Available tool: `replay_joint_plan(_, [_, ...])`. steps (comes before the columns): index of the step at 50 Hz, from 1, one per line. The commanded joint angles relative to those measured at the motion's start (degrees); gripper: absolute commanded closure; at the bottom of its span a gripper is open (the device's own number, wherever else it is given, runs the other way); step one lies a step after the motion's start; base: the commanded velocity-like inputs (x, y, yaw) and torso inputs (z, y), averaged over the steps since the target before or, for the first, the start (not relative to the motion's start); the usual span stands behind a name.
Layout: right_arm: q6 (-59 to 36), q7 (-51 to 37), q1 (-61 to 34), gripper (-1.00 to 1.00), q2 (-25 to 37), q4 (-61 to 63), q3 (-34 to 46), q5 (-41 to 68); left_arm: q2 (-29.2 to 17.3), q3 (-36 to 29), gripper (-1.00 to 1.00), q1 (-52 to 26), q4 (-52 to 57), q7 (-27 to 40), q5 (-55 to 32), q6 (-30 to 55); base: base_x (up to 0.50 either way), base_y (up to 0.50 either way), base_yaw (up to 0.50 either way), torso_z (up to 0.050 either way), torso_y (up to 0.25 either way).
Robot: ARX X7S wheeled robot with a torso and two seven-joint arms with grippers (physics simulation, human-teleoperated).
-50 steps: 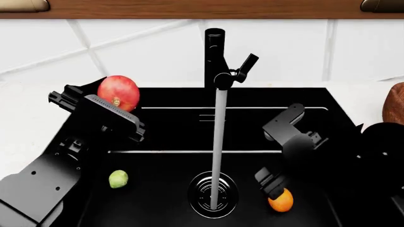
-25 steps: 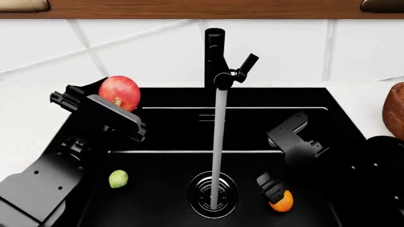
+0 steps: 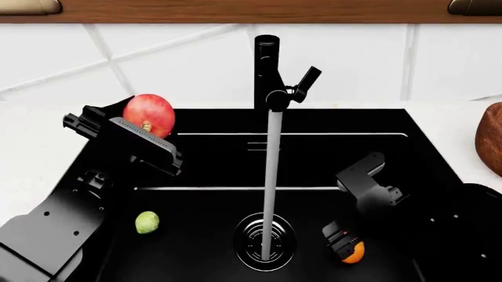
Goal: Pick the pomegranates and oranges from the sink and place them in one bowl. Place the brussel sprout in the other bowl. Then turn off the sink faucet.
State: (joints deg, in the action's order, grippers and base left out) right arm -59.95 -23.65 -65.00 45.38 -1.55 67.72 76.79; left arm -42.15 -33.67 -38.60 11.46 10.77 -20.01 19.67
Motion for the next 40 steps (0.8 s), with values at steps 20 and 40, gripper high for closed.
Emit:
replay_joint_plan(20, [5.1, 4.3, 3.0, -1.00, -3.1, -6.3, 1.7, -4.4, 0.2, 0.6, 1.00, -0.3, 0.3, 0.6, -1.3, -0.2, 0.00, 0.00, 0.00, 0.000, 0.000])
replay_joint_plan(40, [5.5, 5.3, 5.9, -1.00, -3.3, -9.3, 2.4, -3.7, 0.5, 0.1, 1.00, 0.1, 0.0, 0.6, -0.9, -0.4, 0.00, 0.00, 0.00, 0.001, 0.001])
